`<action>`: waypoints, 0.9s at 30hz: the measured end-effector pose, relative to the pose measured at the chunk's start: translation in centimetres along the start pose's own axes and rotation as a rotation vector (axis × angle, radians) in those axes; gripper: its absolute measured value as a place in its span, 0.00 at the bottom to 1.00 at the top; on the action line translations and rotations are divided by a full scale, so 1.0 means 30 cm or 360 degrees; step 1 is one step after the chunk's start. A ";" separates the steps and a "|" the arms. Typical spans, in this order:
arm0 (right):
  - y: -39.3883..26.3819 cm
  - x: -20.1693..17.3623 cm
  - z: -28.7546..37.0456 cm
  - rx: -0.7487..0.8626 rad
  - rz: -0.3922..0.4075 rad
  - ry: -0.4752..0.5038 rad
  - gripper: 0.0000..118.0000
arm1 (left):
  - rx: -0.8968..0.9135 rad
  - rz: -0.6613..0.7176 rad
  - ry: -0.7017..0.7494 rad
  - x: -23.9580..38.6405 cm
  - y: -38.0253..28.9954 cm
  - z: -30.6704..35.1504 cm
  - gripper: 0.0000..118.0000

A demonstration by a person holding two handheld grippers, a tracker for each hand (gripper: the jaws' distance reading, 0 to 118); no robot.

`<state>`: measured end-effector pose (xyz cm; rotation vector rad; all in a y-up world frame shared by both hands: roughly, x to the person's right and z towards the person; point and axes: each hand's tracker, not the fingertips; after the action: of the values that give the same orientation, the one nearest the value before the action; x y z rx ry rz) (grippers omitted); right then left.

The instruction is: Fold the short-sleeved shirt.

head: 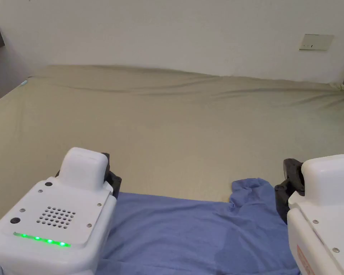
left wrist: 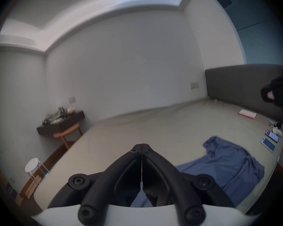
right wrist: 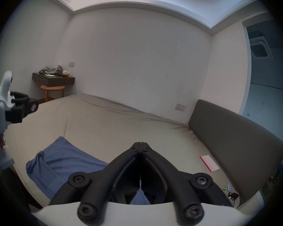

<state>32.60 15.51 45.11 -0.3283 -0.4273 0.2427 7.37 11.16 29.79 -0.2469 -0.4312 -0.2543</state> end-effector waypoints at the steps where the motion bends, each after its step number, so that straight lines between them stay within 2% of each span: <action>1: -0.019 0.007 -0.025 -0.0046 -0.0014 -0.0002 0.01 | -0.0078 0.0024 0.0011 -0.008 -0.053 -0.053 0.00; 4: -0.089 0.048 -0.100 -0.0157 -0.0070 0.0000 0.02 | -0.0419 -0.0032 0.0021 -0.035 -0.212 -0.239 0.00; 7: -0.152 0.095 -0.173 -0.0246 -0.0082 -0.0033 0.02 | -0.0627 0.0020 0.0014 -0.102 -0.328 -0.424 0.36; 8: -0.171 0.112 -0.194 -0.0272 -0.0083 -0.0052 0.02 | -0.0714 0.0050 0.0004 -0.129 -0.354 -0.491 0.52; 9: -0.187 0.127 -0.210 -0.0297 -0.0088 -0.0064 0.01 | -0.0788 0.0071 0.0038 -0.154 -0.373 -0.553 0.75; 10: -0.208 0.148 -0.235 -0.0323 -0.0098 -0.0071 0.02 | -0.0866 0.0087 0.0061 -0.182 -0.387 -0.621 0.75; 11: -0.229 0.169 -0.261 -0.0353 -0.0111 -0.0084 0.02 | -0.0891 0.0153 0.0059 -0.212 -0.404 -0.685 0.83; 12: -0.244 0.184 -0.276 -0.0384 -0.0121 -0.0100 0.01 | -0.0910 0.0189 0.0072 -0.234 -0.415 -0.733 0.95; 13: -0.262 0.199 -0.293 -0.0413 -0.0128 -0.0114 0.02 | -0.0843 0.0221 0.0063 -0.252 -0.417 -0.781 0.98; 19: -0.348 0.258 -0.358 -0.0545 -0.0179 -0.0167 0.01 | -0.1016 0.0227 0.0119 -0.298 -0.479 -1.023 0.96; 20: -0.357 0.262 -0.366 -0.0560 -0.0185 -0.0167 0.01 | -0.1029 0.0231 0.0114 -0.289 -0.478 -1.018 0.92; 22: -0.371 0.262 -0.370 -0.0584 -0.0180 -0.0175 0.01 | -0.1076 0.0238 0.0103 -0.283 -0.500 -1.044 0.76; 23: -0.374 0.261 -0.374 -0.0591 -0.0176 -0.0179 0.01 | -0.1077 0.0326 0.0020 -0.285 -0.502 -1.037 0.73; 24: -0.375 0.260 -0.374 -0.0592 -0.0177 -0.0182 0.02 | -0.1043 0.0344 0.0076 -0.290 -0.487 -1.020 0.69; 26: -0.373 0.255 -0.379 -0.0599 -0.0180 -0.0177 0.02 | -0.1026 0.0353 -0.0057 -0.265 -0.472 -0.997 0.35; 27: -0.372 0.250 -0.387 -0.0604 -0.0173 -0.0174 0.01 | -0.1005 0.0286 -0.0091 -0.239 -0.462 -0.985 0.14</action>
<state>46.12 4.48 41.89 -0.6637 -0.5988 0.0714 8.20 -8.98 3.14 -0.9086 -0.3728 -0.2013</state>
